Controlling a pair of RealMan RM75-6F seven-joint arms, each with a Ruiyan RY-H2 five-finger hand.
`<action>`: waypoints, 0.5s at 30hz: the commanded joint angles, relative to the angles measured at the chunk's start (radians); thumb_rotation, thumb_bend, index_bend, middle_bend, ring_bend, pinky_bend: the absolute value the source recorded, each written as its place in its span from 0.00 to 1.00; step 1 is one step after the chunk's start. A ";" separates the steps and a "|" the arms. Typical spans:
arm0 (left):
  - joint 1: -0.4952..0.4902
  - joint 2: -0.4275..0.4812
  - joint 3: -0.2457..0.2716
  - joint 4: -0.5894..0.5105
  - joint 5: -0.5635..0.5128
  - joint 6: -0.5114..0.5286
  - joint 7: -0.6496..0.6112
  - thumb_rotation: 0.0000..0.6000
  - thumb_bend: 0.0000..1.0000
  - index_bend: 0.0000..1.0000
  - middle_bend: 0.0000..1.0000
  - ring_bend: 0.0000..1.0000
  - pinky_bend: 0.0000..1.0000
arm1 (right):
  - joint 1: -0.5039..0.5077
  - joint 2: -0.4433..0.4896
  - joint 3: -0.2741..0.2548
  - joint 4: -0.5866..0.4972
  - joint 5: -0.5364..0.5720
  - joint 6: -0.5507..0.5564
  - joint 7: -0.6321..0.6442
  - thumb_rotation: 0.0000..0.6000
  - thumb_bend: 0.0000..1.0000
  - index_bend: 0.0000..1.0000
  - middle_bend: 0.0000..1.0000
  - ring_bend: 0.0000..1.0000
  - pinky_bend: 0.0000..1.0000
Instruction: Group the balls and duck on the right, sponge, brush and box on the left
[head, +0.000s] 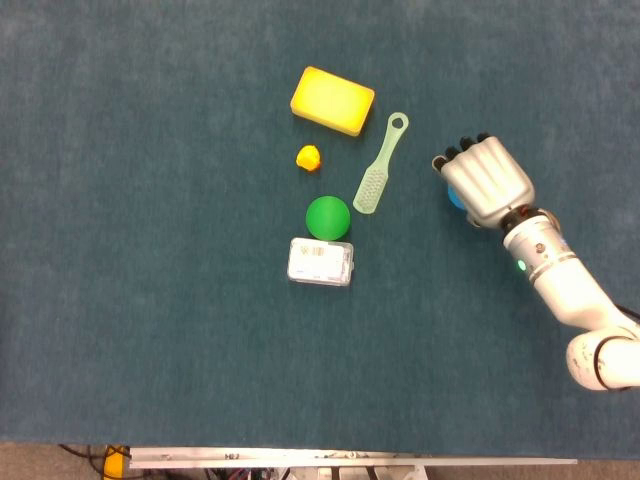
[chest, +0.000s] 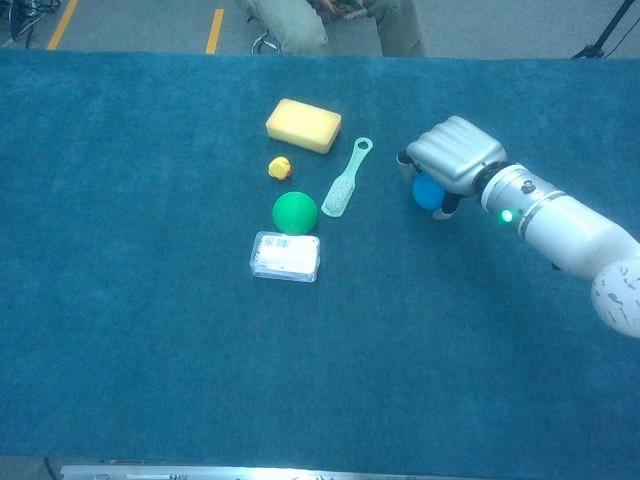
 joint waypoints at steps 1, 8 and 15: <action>-0.001 -0.002 0.000 0.003 -0.001 -0.003 -0.002 1.00 0.25 0.14 0.19 0.21 0.03 | -0.003 0.017 -0.003 -0.026 -0.019 0.005 0.022 1.00 0.10 0.27 0.36 0.29 0.40; -0.007 -0.008 0.000 0.008 0.005 -0.010 -0.004 1.00 0.25 0.14 0.19 0.21 0.03 | -0.014 0.071 -0.013 -0.119 -0.060 0.036 0.044 1.00 0.10 0.21 0.32 0.27 0.39; -0.006 -0.008 0.001 0.007 0.005 -0.009 -0.005 1.00 0.25 0.14 0.19 0.21 0.03 | -0.001 0.112 0.002 -0.235 -0.113 0.034 0.087 1.00 0.10 0.21 0.32 0.27 0.39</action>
